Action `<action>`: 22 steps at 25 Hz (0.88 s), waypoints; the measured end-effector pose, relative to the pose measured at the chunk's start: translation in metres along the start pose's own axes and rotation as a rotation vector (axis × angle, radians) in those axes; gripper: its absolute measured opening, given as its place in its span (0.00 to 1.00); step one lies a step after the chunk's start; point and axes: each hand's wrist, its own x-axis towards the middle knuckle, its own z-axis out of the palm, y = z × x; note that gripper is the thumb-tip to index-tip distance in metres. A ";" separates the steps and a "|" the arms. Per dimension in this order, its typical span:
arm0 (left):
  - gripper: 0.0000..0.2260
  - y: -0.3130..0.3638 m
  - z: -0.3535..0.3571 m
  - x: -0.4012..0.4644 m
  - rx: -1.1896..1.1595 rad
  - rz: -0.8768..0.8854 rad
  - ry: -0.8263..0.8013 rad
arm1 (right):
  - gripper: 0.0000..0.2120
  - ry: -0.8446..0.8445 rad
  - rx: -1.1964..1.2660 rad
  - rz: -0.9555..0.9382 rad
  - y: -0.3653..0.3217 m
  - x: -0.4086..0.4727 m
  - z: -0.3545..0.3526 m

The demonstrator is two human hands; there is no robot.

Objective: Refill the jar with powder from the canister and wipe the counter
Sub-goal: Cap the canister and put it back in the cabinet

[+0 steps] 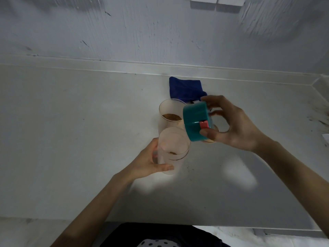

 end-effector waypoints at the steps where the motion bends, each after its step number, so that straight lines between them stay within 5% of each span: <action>1: 0.33 -0.001 0.000 0.000 -0.008 0.002 0.000 | 0.31 -0.023 -0.036 -0.016 -0.002 0.004 0.002; 7: 0.41 -0.009 -0.001 0.002 0.016 0.019 0.022 | 0.36 -0.220 -0.203 -0.001 -0.009 0.014 0.020; 15: 0.39 -0.011 0.000 0.000 -0.004 0.043 0.017 | 0.35 -0.406 -0.232 0.012 -0.005 0.013 0.033; 22: 0.41 -0.014 0.000 0.002 0.028 0.008 0.032 | 0.31 -0.222 -0.141 -0.150 0.000 0.014 0.029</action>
